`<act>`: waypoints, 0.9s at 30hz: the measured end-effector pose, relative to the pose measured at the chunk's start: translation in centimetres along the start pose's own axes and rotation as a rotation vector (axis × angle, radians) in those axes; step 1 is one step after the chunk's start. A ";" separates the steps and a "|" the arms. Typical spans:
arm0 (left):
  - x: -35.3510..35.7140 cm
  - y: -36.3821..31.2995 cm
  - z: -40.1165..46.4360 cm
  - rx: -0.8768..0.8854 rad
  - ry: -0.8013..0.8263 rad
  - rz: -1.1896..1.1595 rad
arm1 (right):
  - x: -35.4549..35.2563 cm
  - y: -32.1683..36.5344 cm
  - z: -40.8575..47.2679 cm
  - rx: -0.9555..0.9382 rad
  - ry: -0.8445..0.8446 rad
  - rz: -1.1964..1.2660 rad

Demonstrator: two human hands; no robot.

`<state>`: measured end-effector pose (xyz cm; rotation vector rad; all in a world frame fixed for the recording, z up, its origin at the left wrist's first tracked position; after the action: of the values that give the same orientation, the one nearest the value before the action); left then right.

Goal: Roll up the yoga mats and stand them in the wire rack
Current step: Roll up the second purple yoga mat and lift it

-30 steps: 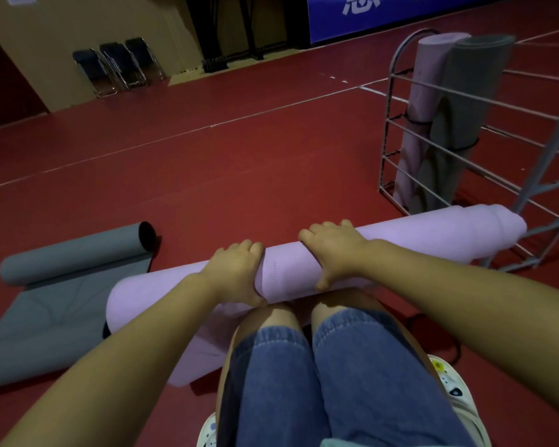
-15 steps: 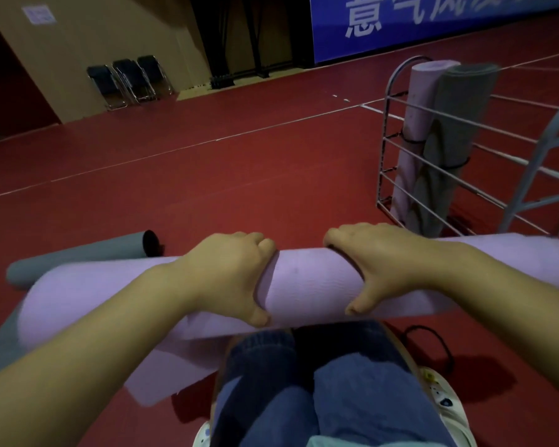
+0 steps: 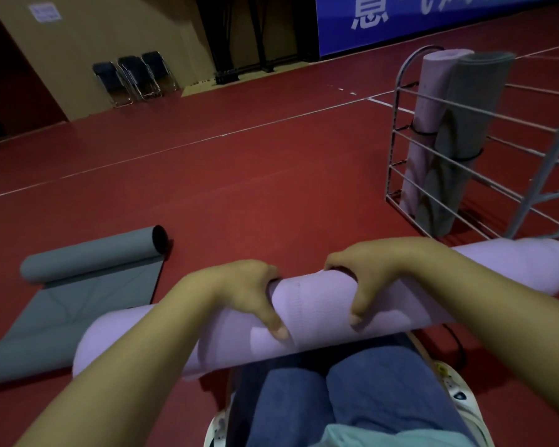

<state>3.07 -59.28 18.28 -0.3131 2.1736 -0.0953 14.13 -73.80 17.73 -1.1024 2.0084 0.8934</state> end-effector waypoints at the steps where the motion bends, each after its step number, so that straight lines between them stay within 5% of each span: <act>1: -0.2 0.3 0.3 -0.001 0.019 -0.025 | -0.4 0.1 0.0 -0.001 -0.014 -0.005; 9: -0.8 1.1 1.3 -0.018 0.098 -0.122 | -0.3 3.5 -0.4 -0.121 -0.376 0.025; 14: -1.4 1.2 0.8 -0.038 0.107 -0.046 | -0.9 2.0 0.8 -0.116 -0.306 0.154; 21: -2.5 -1.2 -1.3 0.043 -0.291 0.271 | -2.9 0.7 3.1 -0.156 -0.092 0.265; 27: -0.4 -2.0 -0.3 0.001 -0.397 0.303 | -3.0 0.1 3.8 -0.117 -0.037 0.350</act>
<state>3.42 -61.10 19.15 0.0043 1.8018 0.1265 16.12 -69.45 18.08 -0.7989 2.1785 1.2123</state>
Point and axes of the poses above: each hand's wrist, its own z-axis towards the middle knuckle, its own x-axis out of the palm, y = z × x, the point moved 5 cm from there along z, towards the middle knuckle, and after that the axes turned 7 degrees about y, right-handed, at the moved point
